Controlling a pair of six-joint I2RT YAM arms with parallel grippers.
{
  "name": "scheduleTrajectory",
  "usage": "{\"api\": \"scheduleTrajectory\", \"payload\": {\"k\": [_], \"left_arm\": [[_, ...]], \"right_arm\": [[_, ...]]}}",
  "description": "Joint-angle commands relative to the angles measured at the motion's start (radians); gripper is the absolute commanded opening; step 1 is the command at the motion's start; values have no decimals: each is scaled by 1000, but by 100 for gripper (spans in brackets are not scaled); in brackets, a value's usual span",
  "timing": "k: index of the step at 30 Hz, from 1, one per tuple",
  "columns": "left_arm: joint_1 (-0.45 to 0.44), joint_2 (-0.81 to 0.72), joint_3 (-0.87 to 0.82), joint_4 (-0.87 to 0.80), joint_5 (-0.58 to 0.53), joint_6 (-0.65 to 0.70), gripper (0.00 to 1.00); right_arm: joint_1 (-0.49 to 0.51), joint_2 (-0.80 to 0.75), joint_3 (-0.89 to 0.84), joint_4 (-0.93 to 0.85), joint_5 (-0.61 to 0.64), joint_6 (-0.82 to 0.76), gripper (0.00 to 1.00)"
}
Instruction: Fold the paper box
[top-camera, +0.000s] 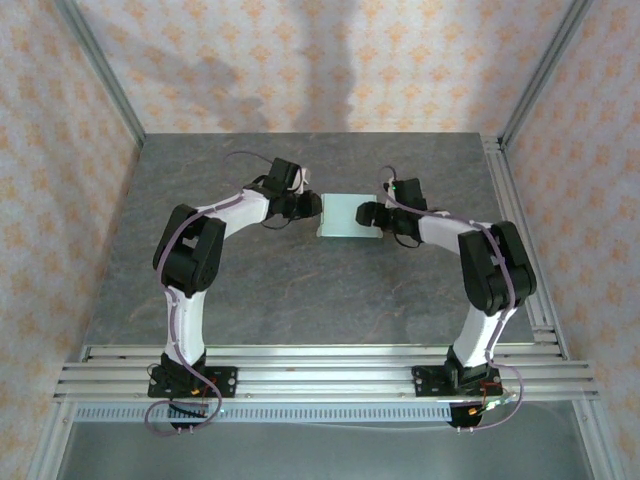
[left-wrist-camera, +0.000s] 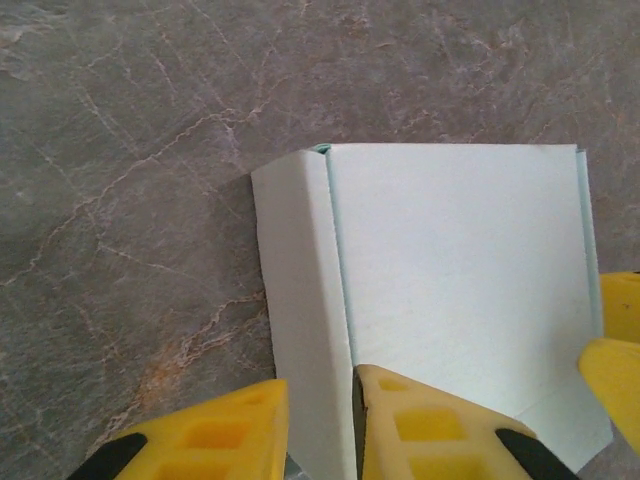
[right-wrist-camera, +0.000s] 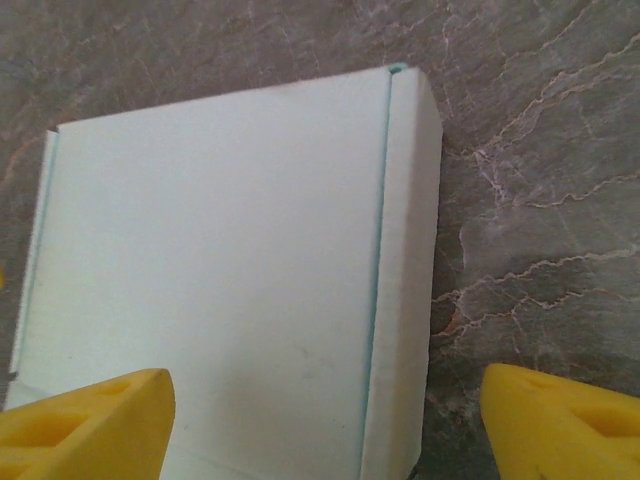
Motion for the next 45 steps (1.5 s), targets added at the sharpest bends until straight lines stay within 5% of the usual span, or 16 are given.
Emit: {"api": "scheduleTrajectory", "payload": {"k": [1,9,25,31,45], "left_arm": [[6,31,28,18,43,-12,23],[9,67,48,9,81,-9,31],[67,48,-49,100,187,-32,8],[81,61,-53,104,218,-25,7],[80,82,-32,82,244,-5,8]], "right_arm": [[-7,-49,-23,14,16,11,80],[-11,-67,-30,0,23,9,81],[-30,-100,-56,47,22,118,81],[-37,-100,-78,124,-28,194,88],[-44,51,-64,484,-301,494,84]]}}
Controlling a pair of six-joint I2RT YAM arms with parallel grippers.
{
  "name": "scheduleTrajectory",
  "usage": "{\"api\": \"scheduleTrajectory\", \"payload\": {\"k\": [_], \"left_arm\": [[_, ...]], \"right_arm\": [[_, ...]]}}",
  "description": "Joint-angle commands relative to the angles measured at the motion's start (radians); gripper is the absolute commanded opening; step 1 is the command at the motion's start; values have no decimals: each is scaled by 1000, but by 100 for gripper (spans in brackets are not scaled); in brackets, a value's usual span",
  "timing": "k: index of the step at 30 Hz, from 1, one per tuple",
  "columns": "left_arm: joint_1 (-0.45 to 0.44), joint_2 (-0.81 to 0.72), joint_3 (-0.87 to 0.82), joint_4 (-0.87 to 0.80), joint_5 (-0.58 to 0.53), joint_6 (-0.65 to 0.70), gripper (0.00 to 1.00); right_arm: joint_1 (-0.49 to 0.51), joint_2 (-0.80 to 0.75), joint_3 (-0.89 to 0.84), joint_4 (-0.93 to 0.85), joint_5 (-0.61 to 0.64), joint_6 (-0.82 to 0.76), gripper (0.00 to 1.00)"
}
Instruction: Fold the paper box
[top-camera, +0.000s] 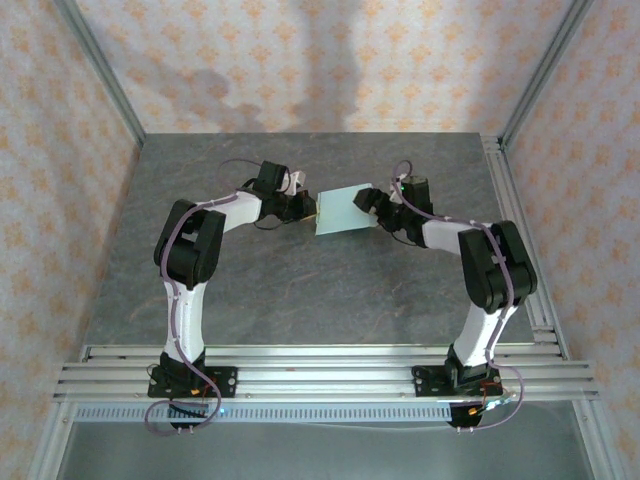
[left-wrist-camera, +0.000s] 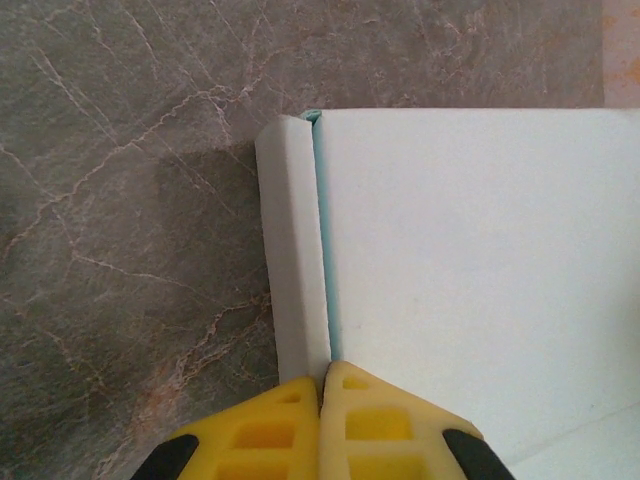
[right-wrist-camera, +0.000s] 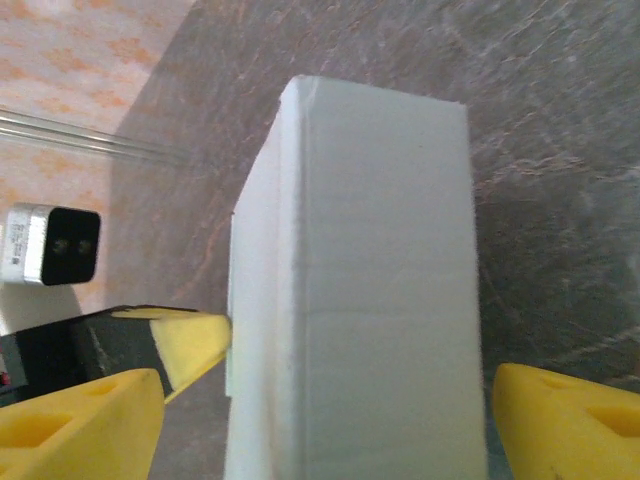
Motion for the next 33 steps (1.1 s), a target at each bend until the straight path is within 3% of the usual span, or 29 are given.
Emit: {"api": "scheduleTrajectory", "payload": {"k": [1,4,7,11,19,21,24,25,30,33], "left_arm": [[7,24,6,-31,17,21,8],[7,31,10,-38,15,22,8],[7,29,10,-36,14,23,10],[7,19,12,-55,-9,31,28],[7,-64,-34,-12,-34,38,46],[7,-107,-78,50,-59,61,59],[8,-180,-165,150,-114,96,94],[9,-199,-191,182,-133,105,100],[20,-374,-381,423,-271,94,100],[25,-436,-422,470,-318,134,100]], "right_arm": [[-8,28,8,151,-71,101,83],[-7,27,8,149,-66,104,81],[-9,15,3,139,-54,105,71],[-10,9,1,133,-67,109,57],[-10,-16,12,52,-36,76,42],[-9,-26,15,37,-27,68,41],[-9,-49,13,14,-10,63,40],[-9,-58,12,8,-7,63,40],[-13,-129,-1,-24,8,62,40],[-19,-188,-12,-50,23,59,40]]}}
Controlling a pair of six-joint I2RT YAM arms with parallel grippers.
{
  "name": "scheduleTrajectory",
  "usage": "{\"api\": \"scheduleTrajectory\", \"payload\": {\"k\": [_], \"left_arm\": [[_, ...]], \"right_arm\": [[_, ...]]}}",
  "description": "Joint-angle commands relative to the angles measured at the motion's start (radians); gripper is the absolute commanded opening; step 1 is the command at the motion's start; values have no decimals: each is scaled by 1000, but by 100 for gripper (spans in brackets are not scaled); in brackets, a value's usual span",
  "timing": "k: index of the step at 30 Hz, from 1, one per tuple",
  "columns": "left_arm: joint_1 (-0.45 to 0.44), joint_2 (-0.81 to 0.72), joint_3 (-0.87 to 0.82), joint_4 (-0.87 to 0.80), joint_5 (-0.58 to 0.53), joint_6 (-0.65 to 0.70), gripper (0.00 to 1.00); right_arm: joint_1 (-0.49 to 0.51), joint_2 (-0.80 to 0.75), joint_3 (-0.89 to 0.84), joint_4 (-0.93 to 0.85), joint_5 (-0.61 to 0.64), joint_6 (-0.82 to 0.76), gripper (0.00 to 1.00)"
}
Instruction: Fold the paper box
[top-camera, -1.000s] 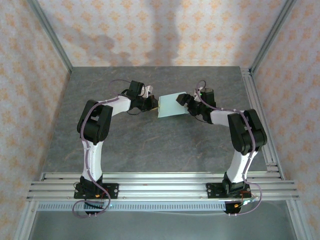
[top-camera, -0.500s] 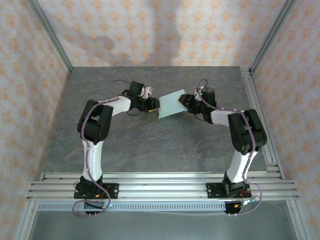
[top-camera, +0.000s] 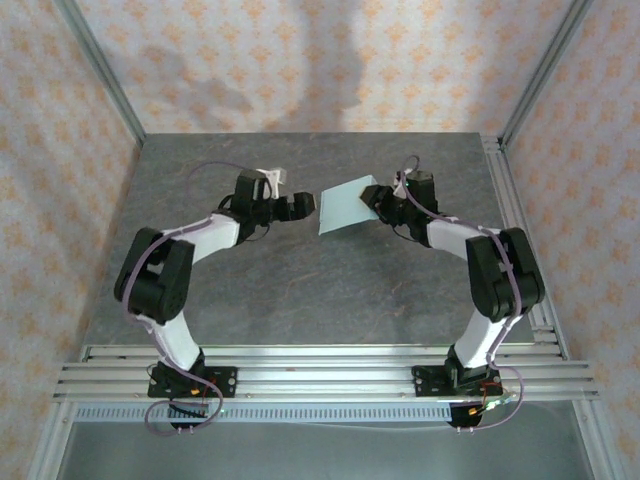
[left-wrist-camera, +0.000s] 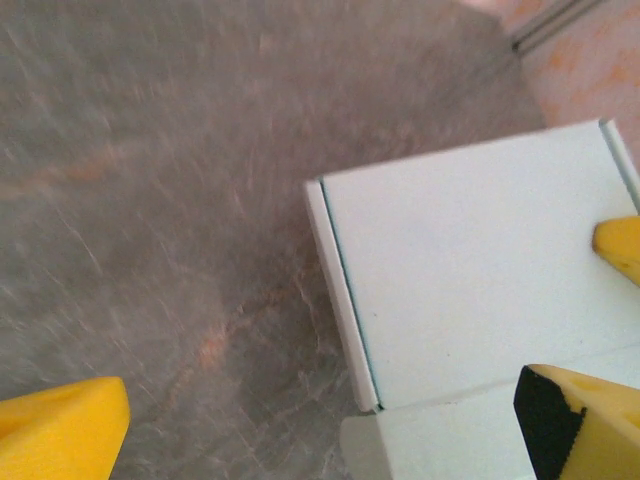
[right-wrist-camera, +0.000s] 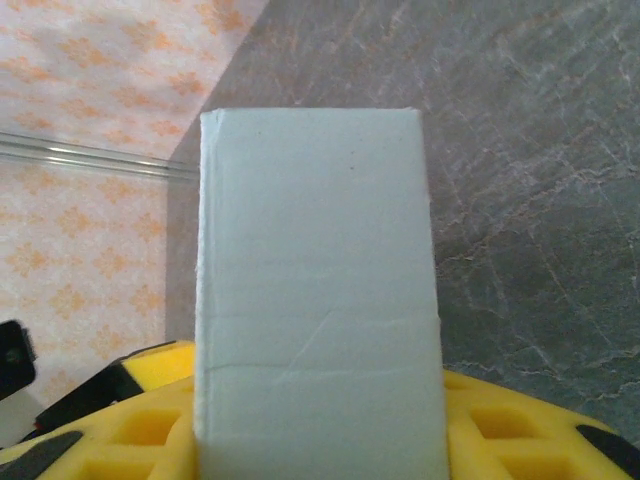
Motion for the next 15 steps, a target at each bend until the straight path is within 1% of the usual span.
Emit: {"api": "scheduleTrajectory", "payload": {"k": [1,2,3,5,7,10,11,13,14,15], "left_arm": [[13,-56,-21,144,-102,61,100],[15,-55,20,77,-66,107,100],[12,-53,73,-18,-58,146,100],[12,-61,129,-119,-44,190,100],[7,-101,107,-95,-51,236,100],[-6,-180,34,-22,-112,346,100],[-14,-210,18,-13,-149,385,100],[-62,-255,31,-77,-316,468,100],[-100,-276,44,-118,-380,535,100],[-138,-298,39,-126,-456,610,100]], "right_arm": [[-15,-102,-11,-28,27,-22,40],[-18,-124,-13,-41,29,-24,40],[-20,-147,-14,-53,30,-26,40],[-26,-190,-13,-84,33,-27,40],[-31,-235,-5,-137,38,-45,40],[-35,-300,23,-241,53,-85,40],[-38,-319,32,-268,53,-93,40],[-43,-351,49,-306,50,-94,40],[-45,-365,57,-326,50,-96,40],[-48,-380,66,-348,51,-97,40]]}}
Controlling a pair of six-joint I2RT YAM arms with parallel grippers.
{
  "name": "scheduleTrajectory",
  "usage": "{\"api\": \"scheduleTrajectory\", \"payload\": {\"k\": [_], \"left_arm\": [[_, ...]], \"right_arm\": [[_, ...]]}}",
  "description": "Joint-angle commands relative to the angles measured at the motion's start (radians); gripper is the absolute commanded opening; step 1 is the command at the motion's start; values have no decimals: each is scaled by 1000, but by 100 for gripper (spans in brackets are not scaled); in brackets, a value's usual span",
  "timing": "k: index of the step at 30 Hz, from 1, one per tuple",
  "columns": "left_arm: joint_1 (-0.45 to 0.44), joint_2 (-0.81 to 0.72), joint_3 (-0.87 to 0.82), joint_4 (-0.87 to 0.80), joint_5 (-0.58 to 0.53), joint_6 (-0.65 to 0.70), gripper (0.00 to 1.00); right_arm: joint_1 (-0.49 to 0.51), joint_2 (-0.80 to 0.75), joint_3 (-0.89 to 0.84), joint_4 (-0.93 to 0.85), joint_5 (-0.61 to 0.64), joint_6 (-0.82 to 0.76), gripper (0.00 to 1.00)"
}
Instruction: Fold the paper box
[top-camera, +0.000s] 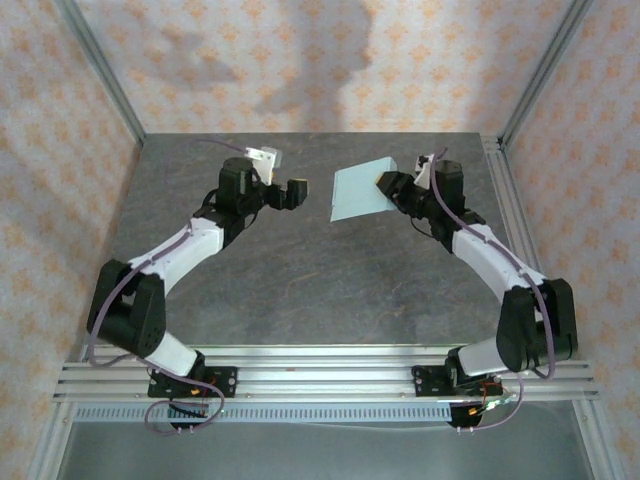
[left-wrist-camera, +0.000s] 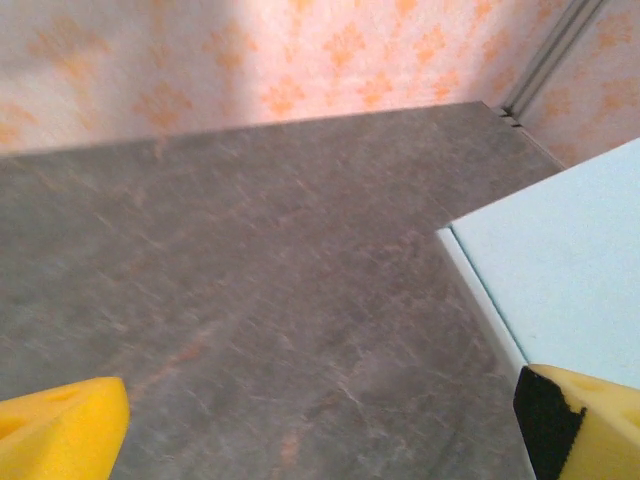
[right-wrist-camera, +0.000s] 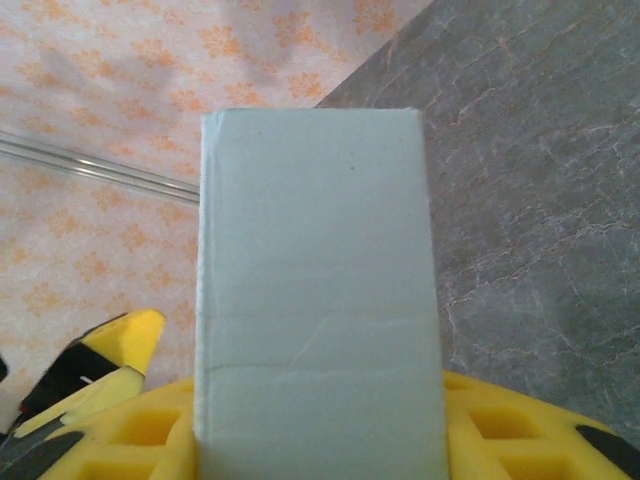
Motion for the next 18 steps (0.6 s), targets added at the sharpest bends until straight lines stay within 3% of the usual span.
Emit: {"api": "scheduleTrajectory", "payload": {"k": [1,5,7,14,16,18], "left_arm": [[-114,-83,-15,-19,-278,291,100],[-205,-130,-151,203,-393,546,100],[-244,-133,-164,247,-511,603,100],[-375,-116,-229,404,-543,872,100],[-399,-111,-244,477,-549,869,99],[-398,-121,-238,444,-469,839,97]], "right_arm": [[-14,-64,57,-111,9,-33,40],[-34,-111,83,-166,-2,-20,39],[-47,-130,91,-189,3,-5,38],[-94,-186,88,-145,-73,117,36],[-94,-188,87,-114,-108,154,36],[-96,-191,85,-82,-141,199,36]]}}
